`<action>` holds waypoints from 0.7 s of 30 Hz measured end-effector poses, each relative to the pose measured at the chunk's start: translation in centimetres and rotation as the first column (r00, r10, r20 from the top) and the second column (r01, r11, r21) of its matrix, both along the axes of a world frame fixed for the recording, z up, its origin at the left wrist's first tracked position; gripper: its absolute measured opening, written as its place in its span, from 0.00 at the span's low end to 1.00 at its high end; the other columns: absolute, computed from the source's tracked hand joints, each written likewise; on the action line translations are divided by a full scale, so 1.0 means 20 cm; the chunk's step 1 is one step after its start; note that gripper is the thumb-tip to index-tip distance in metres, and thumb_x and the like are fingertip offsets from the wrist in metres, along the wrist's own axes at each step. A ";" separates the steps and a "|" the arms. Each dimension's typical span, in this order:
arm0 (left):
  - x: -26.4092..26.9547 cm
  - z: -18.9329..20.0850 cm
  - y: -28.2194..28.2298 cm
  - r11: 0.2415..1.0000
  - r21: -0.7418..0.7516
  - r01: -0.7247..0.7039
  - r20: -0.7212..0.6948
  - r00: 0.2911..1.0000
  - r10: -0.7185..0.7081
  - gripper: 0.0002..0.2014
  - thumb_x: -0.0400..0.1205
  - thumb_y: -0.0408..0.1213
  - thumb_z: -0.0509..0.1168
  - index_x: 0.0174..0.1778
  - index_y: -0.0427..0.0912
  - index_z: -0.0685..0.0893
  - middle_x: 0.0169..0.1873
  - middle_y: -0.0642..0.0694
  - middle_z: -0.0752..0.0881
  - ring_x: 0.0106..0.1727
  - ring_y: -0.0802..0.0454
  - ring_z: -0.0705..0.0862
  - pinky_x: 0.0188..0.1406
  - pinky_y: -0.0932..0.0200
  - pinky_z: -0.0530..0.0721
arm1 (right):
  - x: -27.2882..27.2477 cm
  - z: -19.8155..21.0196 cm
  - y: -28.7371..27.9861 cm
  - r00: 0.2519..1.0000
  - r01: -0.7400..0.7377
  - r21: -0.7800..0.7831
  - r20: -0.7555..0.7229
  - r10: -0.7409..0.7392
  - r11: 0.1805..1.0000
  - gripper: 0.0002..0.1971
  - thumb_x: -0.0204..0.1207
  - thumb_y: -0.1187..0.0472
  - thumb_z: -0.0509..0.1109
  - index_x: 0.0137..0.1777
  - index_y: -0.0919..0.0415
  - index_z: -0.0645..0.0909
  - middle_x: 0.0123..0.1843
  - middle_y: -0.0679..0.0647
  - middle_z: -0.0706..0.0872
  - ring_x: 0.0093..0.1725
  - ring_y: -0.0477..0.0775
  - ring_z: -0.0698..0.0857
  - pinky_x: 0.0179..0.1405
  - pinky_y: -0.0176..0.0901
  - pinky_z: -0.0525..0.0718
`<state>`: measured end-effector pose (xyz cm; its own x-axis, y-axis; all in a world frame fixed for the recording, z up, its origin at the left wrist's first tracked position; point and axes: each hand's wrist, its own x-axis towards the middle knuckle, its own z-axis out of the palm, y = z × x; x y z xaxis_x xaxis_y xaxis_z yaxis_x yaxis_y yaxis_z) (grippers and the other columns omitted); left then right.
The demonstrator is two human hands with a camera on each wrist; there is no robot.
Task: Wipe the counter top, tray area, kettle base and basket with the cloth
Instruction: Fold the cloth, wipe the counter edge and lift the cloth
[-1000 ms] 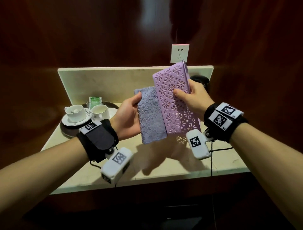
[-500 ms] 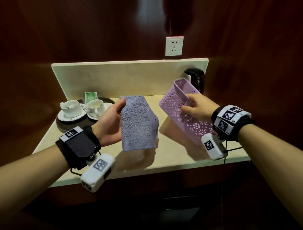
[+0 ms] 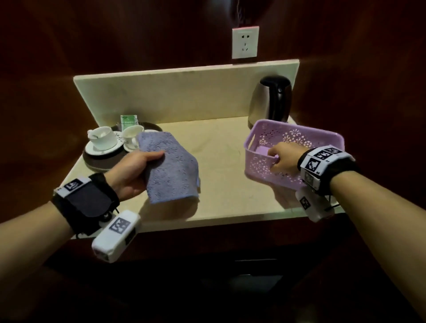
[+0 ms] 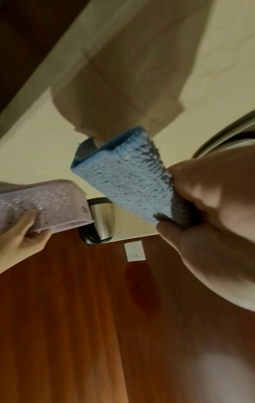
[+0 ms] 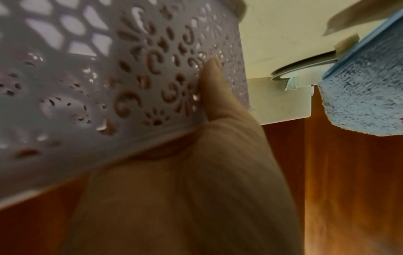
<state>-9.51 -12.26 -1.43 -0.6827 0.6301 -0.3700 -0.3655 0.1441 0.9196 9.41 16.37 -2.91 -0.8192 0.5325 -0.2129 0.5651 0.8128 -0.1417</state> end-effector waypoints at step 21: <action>-0.34 0.10 0.10 0.911 0.120 0.395 -0.231 0.903 -0.361 0.16 0.86 0.27 0.59 0.71 0.30 0.76 0.65 0.30 0.83 0.62 0.38 0.85 0.66 0.42 0.83 | -0.68 -0.05 -0.48 0.799 -0.337 -0.502 -0.600 -0.040 0.797 0.46 0.62 0.43 0.83 0.77 0.59 0.67 0.73 0.49 0.79 0.67 0.45 0.83 0.66 0.46 0.84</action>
